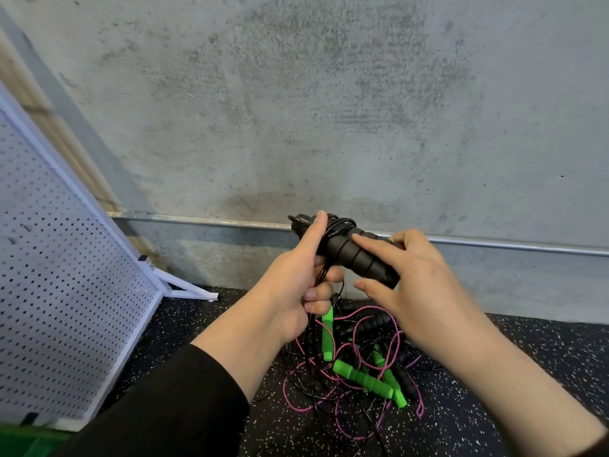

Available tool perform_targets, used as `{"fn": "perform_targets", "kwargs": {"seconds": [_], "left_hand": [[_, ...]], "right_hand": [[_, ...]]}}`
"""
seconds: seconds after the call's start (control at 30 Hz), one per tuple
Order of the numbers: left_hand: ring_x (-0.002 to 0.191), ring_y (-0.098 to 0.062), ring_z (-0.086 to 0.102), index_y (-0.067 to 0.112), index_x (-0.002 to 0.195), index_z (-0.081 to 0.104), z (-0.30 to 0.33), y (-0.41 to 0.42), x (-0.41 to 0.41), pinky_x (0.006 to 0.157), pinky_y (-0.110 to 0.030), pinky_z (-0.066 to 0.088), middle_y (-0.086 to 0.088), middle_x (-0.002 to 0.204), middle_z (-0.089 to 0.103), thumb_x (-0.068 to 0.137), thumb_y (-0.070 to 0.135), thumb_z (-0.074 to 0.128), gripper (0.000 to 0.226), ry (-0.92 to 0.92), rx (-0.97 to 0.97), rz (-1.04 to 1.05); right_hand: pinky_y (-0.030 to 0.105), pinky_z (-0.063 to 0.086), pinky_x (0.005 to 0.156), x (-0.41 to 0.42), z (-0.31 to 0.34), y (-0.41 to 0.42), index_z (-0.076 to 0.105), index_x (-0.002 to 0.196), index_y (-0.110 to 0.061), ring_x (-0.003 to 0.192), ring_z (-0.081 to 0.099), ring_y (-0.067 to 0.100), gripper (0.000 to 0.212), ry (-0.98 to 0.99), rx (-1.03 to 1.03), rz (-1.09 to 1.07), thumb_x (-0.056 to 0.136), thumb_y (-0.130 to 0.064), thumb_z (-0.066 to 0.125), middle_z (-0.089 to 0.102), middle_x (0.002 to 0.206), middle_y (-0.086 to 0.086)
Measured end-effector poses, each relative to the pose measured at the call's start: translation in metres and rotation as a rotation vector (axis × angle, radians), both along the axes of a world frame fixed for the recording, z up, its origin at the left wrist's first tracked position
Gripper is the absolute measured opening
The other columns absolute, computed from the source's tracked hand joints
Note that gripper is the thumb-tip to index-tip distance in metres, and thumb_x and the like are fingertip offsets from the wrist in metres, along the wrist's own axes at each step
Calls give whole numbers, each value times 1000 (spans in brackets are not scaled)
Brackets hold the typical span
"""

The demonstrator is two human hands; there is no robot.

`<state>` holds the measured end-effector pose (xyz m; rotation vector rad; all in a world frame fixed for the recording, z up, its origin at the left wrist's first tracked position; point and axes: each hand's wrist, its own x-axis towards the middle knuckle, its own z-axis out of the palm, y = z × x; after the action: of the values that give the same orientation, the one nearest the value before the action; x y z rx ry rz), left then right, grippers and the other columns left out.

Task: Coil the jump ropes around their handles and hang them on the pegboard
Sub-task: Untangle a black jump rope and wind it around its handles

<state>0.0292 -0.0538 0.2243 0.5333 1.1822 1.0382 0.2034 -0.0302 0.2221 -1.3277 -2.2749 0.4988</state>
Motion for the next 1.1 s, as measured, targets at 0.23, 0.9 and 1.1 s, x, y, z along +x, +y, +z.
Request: {"fn": "perform_targets", "kwargs": {"seconds": [0.23, 0.9, 1.1], "left_hand": [[43, -7, 21, 19, 81, 52, 5, 0, -4, 39, -20, 17, 3, 63, 44, 91, 67, 56, 49, 28, 117, 6], [45, -10, 21, 7, 116, 69, 5, -1, -4, 42, -23, 18, 1, 67, 51, 81, 86, 43, 91, 168, 66, -136], [44, -8, 19, 4, 118, 70, 5, -2, -2, 42, -23, 15, 6, 61, 45, 84, 85, 41, 92, 215, 35, -124]], "right_hand": [[34, 61, 68, 3, 15, -1, 65, 121, -27, 78, 74, 20, 64, 772, -709, -175, 86, -74, 38, 74, 111, 5], [36, 58, 80, 3, 10, 5, 77, 105, -24, 73, 61, 13, 26, 881, -566, -203, 104, -31, 52, 74, 94, -9], [30, 54, 78, 12, 8, 14, 68, 112, -38, 83, 67, 18, 16, 529, -293, -207, 99, -34, 59, 69, 92, -6]]}}
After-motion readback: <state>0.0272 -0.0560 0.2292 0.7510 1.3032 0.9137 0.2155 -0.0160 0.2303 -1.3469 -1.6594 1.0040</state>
